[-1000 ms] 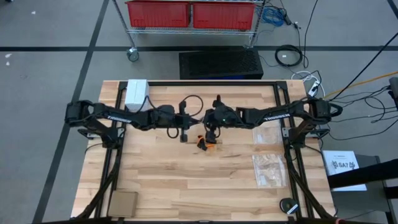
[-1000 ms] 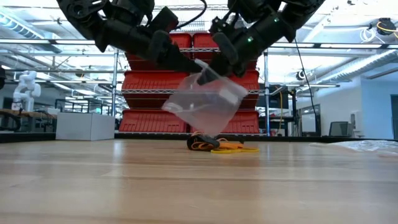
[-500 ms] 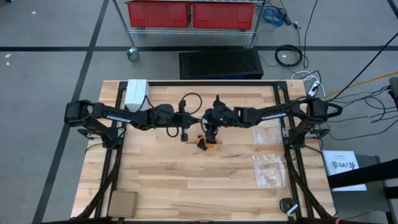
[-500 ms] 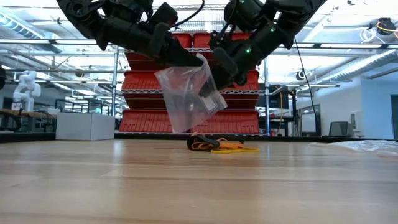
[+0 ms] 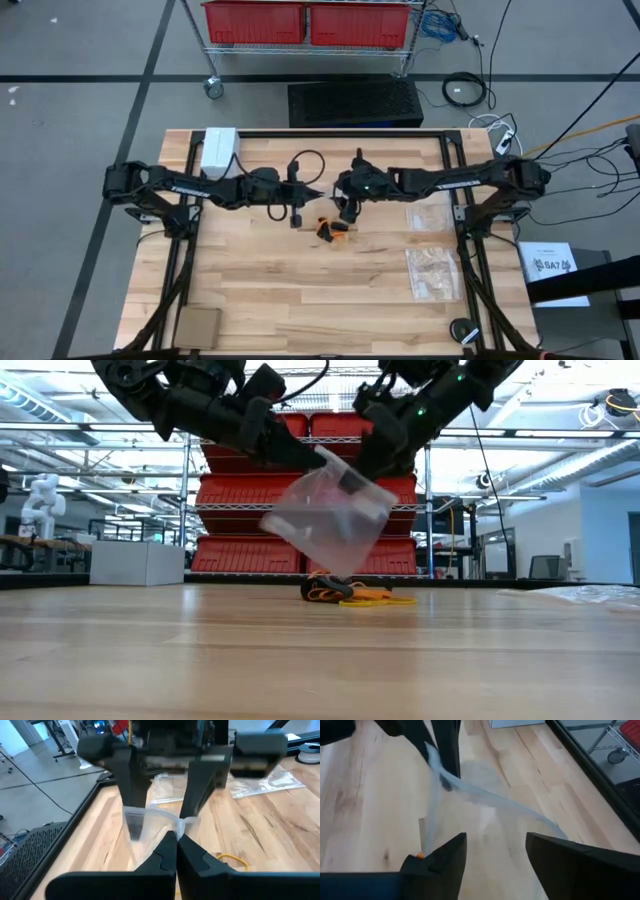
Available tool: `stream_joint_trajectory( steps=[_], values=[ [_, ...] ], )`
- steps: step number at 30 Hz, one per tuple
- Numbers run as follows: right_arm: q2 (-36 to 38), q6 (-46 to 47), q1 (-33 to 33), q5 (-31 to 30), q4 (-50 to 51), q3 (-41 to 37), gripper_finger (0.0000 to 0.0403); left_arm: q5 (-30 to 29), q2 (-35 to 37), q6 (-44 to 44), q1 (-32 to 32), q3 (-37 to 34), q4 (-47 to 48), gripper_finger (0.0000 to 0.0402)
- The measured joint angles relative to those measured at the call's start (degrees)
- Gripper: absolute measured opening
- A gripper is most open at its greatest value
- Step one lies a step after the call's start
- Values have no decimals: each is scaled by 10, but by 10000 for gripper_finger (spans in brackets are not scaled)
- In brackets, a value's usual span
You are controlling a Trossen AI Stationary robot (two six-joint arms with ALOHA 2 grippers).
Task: Sort rubber bands
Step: Open the top left transparent zip bag, then put the black rubber band into the top left transparent zip bag
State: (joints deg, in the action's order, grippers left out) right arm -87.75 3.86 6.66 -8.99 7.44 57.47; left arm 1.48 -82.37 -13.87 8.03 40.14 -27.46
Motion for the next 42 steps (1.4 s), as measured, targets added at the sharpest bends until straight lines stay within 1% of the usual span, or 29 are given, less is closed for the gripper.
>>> stream_joint_trajectory(
  steps=[5, 8, 12, 15, 18, 21, 22, 25, 28, 30, 35, 42],
  values=[
    [41, -2, 0, 0, 22, 0, 210, 0, 0, 0, 9, 0, 10, 0],
    [67, -21, -6, 0, 32, 0, 210, -1, 0, 0, 15, 0, 15, 0],
    [93, -50, -34, 0, 70, 0, 210, -1, 0, -1, 23, 0, 24, 0],
    [95, -66, -71, 0, 122, 0, 210, -3, 0, -1, 29, 0, 35, 0],
    [74, -58, -109, 0, 140, -10, 210, -3, 0, -1, 33, 0, 41, 0],
    [43, -29, -130, -4, 121, -34, 210, -4, 0, -1, 36, 0, 41, 0],
    [31, -24, -133, -16, 113, -41, 210, -5, 0, -1, 36, 0, 41, 0],
    [-4, -26, -135, -52, 93, -58, 210, -5, 0, -1, 35, 0, 41, 0],
    [-34, -39, -134, -61, 64, -67, 207, -5, 0, -1, 35, 0, 41, 0],
    [-54, -54, -131, -71, 64, -68, 199, -5, 0, -3, 35, 0, 41, 0],
    [-91, -102, -130, -73, 57, -68, 173, -5, 0, -5, 35, 0, 42, 0],
    [-129, -129, -130, -72, 24, -68, 150, -5, 0, -5, 36, 0, 45, 0]
  ],
)
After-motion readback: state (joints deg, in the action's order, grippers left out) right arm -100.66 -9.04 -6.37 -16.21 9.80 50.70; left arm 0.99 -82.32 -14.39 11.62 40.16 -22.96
